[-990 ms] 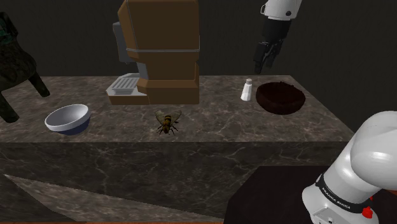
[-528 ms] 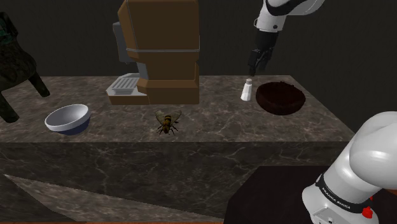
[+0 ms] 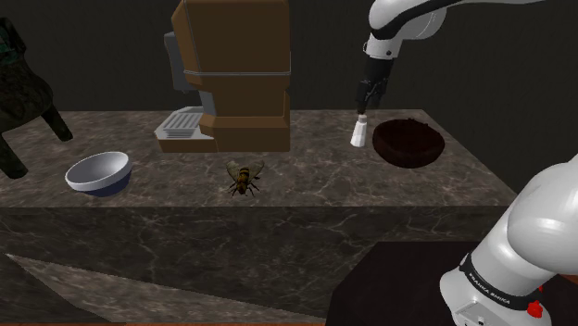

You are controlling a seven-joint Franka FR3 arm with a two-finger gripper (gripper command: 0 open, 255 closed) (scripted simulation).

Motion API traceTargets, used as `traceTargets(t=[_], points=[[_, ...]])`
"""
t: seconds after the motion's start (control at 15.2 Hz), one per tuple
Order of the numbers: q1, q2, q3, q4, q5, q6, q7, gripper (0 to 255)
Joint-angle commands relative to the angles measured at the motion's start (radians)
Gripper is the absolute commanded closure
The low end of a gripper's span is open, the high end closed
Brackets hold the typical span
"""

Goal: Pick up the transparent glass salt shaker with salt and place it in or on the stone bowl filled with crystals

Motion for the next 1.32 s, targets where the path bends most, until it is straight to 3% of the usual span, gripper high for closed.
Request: traceTargets(t=[0.0,0.33,0.86,0.92,1.25], points=[[-0.001,0.013,-0.004,-0.011,0.004,0.022,-0.008,0],[0.001,0.033,-0.004,-0.066,0.011,0.098,-0.014,0],[0.001,0.033,-0.004,-0.066,0.011,0.098,-0.014,0],[0.001,0.033,-0.004,-0.066,0.011,0.098,-0.014,255],[0.001,0.033,-0.004,-0.066,0.011,0.098,-0.014,255]])
